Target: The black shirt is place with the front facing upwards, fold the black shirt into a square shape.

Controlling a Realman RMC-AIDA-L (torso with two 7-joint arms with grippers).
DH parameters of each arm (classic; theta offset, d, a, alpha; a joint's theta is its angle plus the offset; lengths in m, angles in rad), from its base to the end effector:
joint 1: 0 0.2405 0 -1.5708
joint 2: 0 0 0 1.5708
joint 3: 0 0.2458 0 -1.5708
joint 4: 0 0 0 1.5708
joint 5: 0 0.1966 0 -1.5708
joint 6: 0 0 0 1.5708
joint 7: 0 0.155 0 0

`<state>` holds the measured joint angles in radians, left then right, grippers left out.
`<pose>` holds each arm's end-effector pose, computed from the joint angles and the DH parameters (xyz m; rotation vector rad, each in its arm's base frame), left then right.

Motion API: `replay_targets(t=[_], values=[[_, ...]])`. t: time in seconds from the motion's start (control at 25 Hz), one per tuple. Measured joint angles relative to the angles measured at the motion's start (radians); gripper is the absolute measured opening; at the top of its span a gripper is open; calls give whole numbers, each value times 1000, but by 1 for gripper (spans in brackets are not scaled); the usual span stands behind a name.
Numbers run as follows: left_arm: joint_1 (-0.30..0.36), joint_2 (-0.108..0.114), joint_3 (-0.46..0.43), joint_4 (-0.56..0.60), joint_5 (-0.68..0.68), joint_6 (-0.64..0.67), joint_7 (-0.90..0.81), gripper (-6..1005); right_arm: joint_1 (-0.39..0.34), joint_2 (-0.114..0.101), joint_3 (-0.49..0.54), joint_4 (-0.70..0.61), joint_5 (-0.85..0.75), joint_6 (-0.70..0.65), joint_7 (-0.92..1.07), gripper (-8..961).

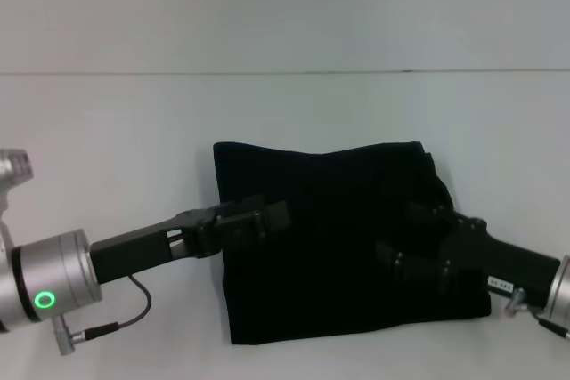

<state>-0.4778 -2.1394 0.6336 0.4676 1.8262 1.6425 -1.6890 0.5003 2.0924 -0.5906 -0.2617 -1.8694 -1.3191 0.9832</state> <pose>-0.2287 0.2867 -0.0320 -2.5048 -1.3359 -1.2301 0.2782 0.2994 -0.0570 -2.4928 0.6935 0.7453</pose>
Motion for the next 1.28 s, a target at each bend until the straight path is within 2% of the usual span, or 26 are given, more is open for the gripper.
replay_targets(t=[0.32,0.8,1.12,1.28], values=[[5,3,-2,4,-1,-23,1,969,-47,-3,4,15,5,50,10,934],[6,3,-41,0,-1,-45,1,968,-66,-5,26,15,7,121,78,934],[9,4,-53,3,-1,-49,3,968,-90,-5,105,-32,9,-25,25,934],[10,5,-64,2,-1,-51,3,968,-59,0,127,-25,10,-56,-52,935]])
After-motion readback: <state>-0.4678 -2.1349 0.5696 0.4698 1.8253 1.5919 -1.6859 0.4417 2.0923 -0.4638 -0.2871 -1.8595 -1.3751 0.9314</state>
